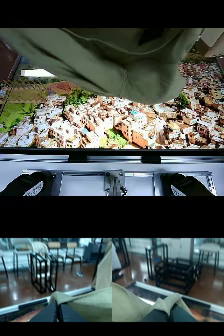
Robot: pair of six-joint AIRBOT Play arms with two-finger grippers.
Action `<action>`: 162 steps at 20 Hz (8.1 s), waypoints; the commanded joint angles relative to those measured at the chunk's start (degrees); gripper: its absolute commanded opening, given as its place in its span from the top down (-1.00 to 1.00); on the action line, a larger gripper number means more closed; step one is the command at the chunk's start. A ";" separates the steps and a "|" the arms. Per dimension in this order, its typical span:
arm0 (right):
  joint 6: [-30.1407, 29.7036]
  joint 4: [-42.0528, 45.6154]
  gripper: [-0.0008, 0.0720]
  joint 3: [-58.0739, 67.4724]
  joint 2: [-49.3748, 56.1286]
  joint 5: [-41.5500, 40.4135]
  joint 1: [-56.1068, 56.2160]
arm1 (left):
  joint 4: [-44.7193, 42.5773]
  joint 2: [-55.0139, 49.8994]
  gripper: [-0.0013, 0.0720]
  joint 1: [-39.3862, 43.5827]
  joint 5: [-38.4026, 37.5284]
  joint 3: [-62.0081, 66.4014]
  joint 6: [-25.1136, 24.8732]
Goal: Fold the shirts.
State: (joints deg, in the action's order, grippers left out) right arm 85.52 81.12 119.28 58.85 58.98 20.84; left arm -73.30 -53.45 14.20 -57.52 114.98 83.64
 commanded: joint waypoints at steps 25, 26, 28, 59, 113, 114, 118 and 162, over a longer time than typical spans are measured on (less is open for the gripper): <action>6.73 -24.09 0.73 -45.72 10.47 -8.00 23.82 | 2.75 -37.86 0.84 -1.22 -10.23 -5.25 1.03; 6.36 -24.70 0.23 -45.72 13.18 -9.07 24.09 | 2.80 -38.99 0.76 -2.84 -14.08 -5.25 1.18; 3.43 -27.80 -0.43 -45.66 15.80 -11.39 23.39 | 2.78 -40.37 -0.21 -5.53 -18.25 -5.25 4.48; -9.31 -21.75 -0.60 -36.92 40.98 20.55 -14.71 | 16.85 -18.99 -1.00 -10.21 -15.19 -73.92 -0.02; 5.05 -25.53 -0.50 -45.05 17.77 -0.57 -6.88 | 10.27 -12.48 0.86 -15.04 -27.10 -52.48 -8.37; 4.44 -25.77 -0.50 -41.75 24.11 2.19 -6.67 | 10.27 -12.46 0.86 -14.58 -27.08 -52.48 -8.35; 3.13 -24.83 -0.50 -34.32 41.18 8.59 -6.03 | 10.34 -12.46 0.85 -13.70 -25.22 -52.46 -8.20; 5.51 5.14 0.82 -1.79 10.62 -26.56 0.39 | 18.34 -10.64 0.85 -18.86 4.31 12.11 -0.07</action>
State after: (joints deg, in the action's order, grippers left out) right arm 90.85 88.44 112.64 77.89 43.44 21.58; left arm -60.47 -65.32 -4.21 -62.61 112.73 81.08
